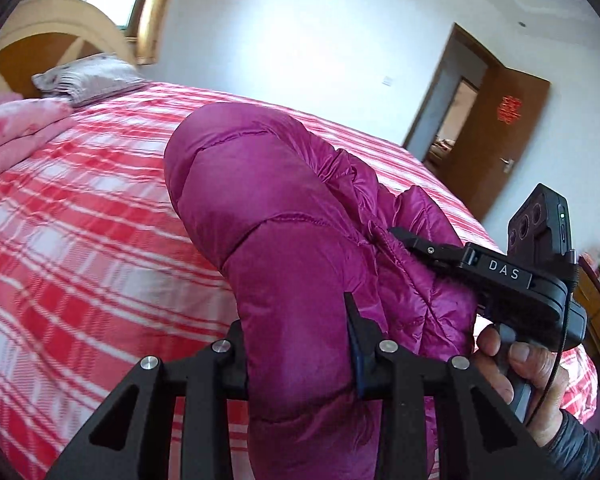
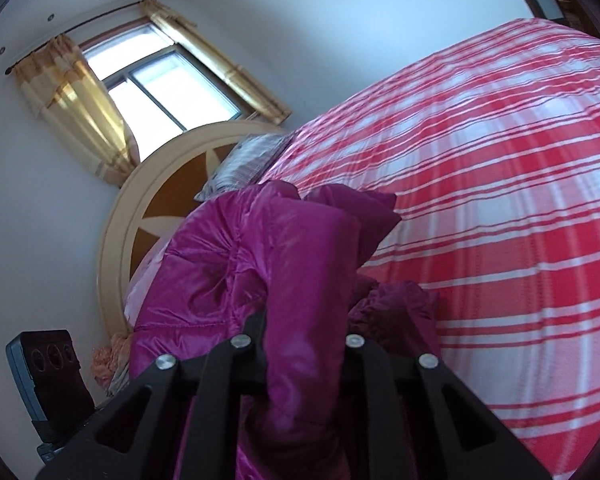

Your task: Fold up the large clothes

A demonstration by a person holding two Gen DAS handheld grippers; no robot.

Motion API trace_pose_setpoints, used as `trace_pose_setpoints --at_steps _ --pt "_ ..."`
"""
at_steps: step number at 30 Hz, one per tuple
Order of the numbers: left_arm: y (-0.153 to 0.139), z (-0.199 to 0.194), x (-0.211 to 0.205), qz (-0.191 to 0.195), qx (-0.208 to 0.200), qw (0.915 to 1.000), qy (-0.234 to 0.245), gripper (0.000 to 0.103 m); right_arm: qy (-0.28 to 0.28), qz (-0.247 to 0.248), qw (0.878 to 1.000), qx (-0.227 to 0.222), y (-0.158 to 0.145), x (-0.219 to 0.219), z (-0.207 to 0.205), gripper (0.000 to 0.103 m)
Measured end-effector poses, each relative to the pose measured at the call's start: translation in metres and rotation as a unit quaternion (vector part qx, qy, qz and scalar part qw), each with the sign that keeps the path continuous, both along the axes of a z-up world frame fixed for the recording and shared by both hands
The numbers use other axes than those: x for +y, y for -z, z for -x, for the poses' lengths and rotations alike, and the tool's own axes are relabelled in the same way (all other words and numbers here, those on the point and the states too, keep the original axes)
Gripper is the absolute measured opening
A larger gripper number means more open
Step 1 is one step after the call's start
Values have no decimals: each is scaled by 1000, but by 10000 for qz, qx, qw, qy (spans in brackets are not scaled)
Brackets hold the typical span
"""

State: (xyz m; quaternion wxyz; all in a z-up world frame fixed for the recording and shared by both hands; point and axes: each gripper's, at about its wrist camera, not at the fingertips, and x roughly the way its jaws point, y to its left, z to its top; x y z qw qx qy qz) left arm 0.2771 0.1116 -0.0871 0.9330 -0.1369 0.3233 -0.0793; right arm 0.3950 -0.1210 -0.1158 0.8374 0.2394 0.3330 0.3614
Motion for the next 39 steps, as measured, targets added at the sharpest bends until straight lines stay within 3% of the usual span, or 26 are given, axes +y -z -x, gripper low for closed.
trace_pose_setpoints --at_steps 8,15,17,19,25,34,39 --pt "26 2 49 29 254 9990 -366 35 -398 185 9988 226 18 67 -20 17" --pt "44 -2 66 112 383 9980 -482 36 -411 484 9971 414 39 83 -32 17" --pt "47 -3 68 96 406 9978 -507 41 -384 541 9967 465 43 83 -35 17" --pt "53 -4 70 50 477 9968 -637 53 -359 616 9962 506 47 83 -37 17" --pt "71 -2 74 218 595 9947 -811 69 -257 874 9942 575 57 89 -41 19" --pt "83 -4 73 272 623 9937 -886 81 -189 1101 9920 585 66 92 -41 21" --pt "86 -3 71 275 590 9940 -879 82 -146 1189 9911 584 70 94 -41 24"
